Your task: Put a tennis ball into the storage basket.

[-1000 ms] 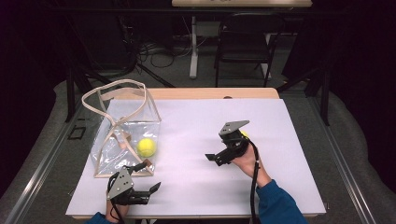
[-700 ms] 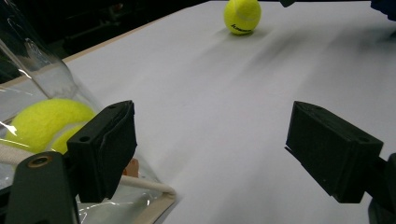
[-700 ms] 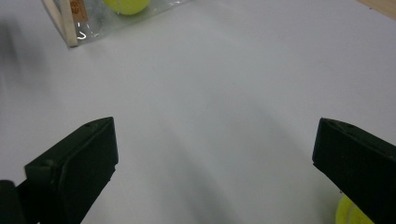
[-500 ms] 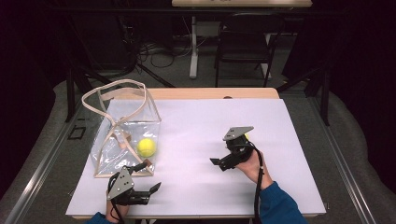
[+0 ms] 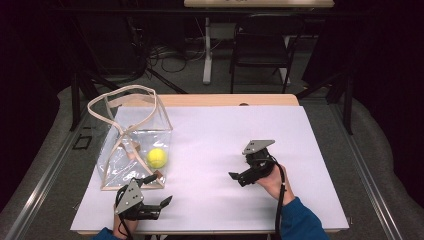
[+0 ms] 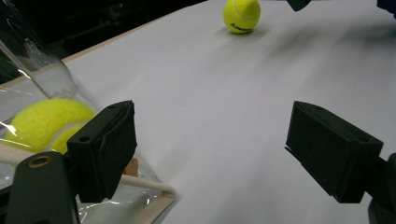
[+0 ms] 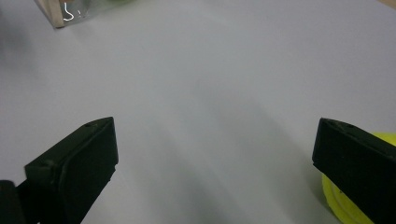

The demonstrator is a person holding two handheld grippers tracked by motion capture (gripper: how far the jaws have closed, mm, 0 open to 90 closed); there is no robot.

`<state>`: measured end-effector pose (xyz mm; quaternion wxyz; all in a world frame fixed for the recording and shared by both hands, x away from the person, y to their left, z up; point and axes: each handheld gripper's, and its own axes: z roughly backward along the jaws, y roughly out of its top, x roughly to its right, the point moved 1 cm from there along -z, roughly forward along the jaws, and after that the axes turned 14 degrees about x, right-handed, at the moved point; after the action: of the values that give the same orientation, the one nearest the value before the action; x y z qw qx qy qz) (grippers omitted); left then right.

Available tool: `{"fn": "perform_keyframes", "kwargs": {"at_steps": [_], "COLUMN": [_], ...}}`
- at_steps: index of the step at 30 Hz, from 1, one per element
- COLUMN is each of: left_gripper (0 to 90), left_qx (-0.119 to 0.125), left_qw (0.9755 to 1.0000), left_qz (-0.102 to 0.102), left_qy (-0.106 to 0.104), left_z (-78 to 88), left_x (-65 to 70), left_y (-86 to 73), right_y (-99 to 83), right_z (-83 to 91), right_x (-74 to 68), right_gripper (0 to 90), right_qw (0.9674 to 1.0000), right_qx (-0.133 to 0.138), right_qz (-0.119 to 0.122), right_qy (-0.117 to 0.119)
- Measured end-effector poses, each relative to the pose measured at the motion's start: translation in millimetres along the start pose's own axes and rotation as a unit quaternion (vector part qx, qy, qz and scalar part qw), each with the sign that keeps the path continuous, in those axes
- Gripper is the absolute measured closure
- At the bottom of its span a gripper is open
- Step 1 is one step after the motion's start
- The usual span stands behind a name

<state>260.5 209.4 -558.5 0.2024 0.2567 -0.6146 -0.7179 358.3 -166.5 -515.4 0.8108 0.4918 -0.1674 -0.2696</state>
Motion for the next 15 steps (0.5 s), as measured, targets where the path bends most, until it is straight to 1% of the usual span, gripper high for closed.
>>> {"fn": "perform_keyframes", "kwargs": {"at_steps": [4, 9, 13, 15], "left_gripper": [16.1, 16.0, 16.0, 16.0], "left_qx": [-0.001, -0.001, -0.001, 0.000], "left_qw": [1.0000, 1.0000, 1.0000, 1.0000], "left_qz": [-0.002, -0.001, -0.001, -0.001], "left_qy": [-0.001, 0.000, -0.001, 0.000], "left_z": [0.5, 0.5, 0.7, 0.6], "left_x": [0.0, -0.5, -0.2, -0.2], "left_y": [0.4, 0.2, 0.3, 0.2], "right_y": [-1.9, -2.6, -2.4, -2.0], "right_z": [2.9, 8.8, 12.5, 14.3], "right_x": [2.4, 7.3, 12.3, 14.1], "right_gripper": [0.0, 0.0, 0.0, 0.0], "right_qw": [1.0000, 0.9998, 0.9997, 0.9997], "right_qx": [-0.002, -0.005, -0.001, 0.001], "right_qz": [0.002, 0.000, 0.001, -0.002], "right_qy": [-0.004, -0.017, -0.024, -0.026]}}
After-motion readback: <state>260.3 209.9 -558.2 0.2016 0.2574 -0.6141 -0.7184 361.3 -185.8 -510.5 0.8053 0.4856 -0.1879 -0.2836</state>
